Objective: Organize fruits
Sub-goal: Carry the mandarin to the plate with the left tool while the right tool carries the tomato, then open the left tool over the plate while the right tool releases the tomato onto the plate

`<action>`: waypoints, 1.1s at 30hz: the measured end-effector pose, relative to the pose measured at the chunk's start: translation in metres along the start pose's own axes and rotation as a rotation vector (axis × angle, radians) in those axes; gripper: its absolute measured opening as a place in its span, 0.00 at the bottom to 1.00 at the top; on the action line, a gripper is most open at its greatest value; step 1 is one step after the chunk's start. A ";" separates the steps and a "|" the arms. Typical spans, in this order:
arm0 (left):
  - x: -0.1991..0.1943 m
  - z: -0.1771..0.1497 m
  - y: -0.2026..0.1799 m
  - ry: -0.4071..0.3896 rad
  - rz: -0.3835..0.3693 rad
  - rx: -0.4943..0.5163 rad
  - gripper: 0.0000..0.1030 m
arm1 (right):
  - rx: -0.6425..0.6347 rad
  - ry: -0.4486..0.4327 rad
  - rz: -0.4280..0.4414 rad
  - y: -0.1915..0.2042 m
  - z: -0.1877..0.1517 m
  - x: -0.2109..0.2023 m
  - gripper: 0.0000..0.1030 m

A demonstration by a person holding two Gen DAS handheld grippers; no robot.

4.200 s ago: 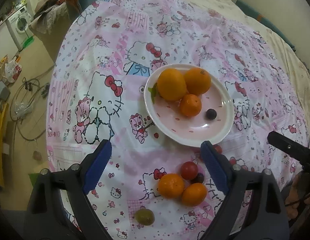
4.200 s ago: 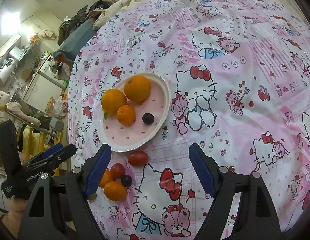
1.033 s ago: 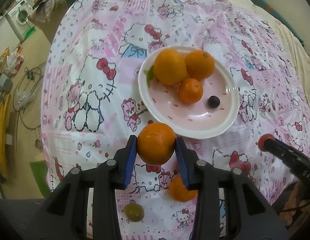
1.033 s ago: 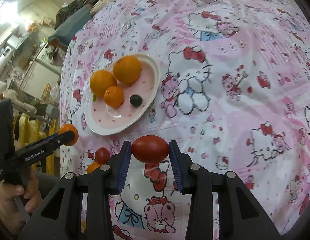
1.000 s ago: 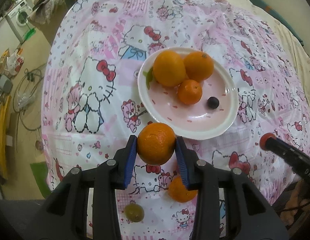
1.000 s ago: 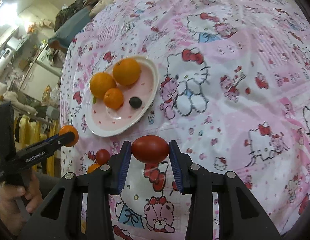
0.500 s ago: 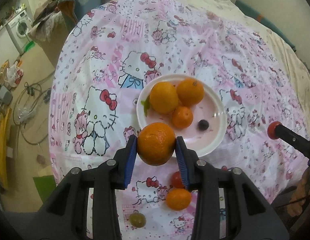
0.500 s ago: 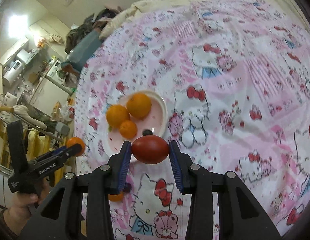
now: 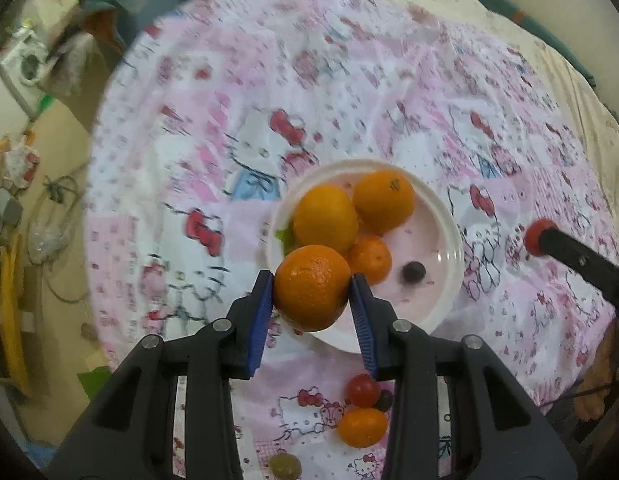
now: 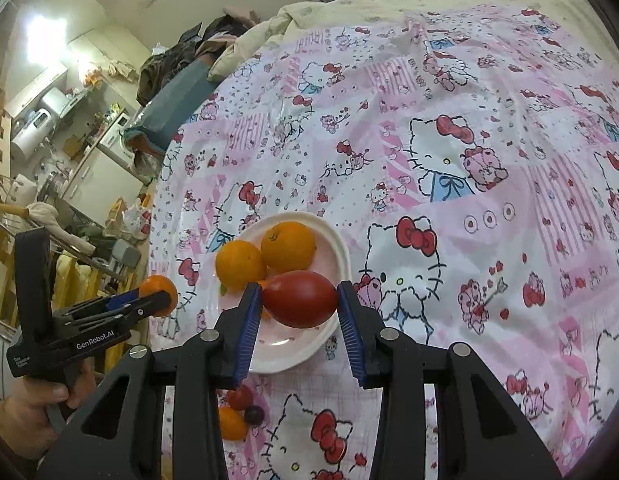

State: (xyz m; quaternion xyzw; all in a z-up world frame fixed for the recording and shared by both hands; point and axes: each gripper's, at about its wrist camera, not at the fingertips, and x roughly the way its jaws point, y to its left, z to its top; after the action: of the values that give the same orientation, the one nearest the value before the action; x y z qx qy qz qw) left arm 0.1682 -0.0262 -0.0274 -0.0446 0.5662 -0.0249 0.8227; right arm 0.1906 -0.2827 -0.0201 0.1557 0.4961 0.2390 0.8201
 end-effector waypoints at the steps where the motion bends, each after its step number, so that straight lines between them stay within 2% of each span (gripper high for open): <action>1: 0.004 0.000 0.002 0.013 -0.022 -0.014 0.33 | 0.001 0.004 0.002 -0.001 0.001 0.002 0.39; 7: 0.030 -0.004 0.012 0.071 -0.029 -0.076 0.33 | -0.009 0.055 -0.008 -0.007 0.010 0.028 0.39; 14: 0.048 -0.005 0.009 0.099 -0.039 -0.071 0.33 | -0.012 0.125 0.000 -0.009 0.013 0.060 0.39; 20: 0.053 -0.001 0.000 0.086 -0.030 -0.040 0.34 | -0.034 0.173 -0.003 -0.004 0.011 0.083 0.39; 24: 0.056 0.002 -0.001 0.065 0.025 -0.021 0.34 | -0.042 0.189 -0.007 -0.001 0.007 0.090 0.39; 33: 0.066 0.007 0.003 0.078 0.026 -0.041 0.35 | -0.026 0.199 -0.010 -0.004 0.005 0.093 0.40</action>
State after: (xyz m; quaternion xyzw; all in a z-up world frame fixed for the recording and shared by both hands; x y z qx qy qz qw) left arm 0.1980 -0.0284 -0.0863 -0.0533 0.5987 -0.0045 0.7992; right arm 0.2329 -0.2347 -0.0886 0.1179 0.5727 0.2558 0.7699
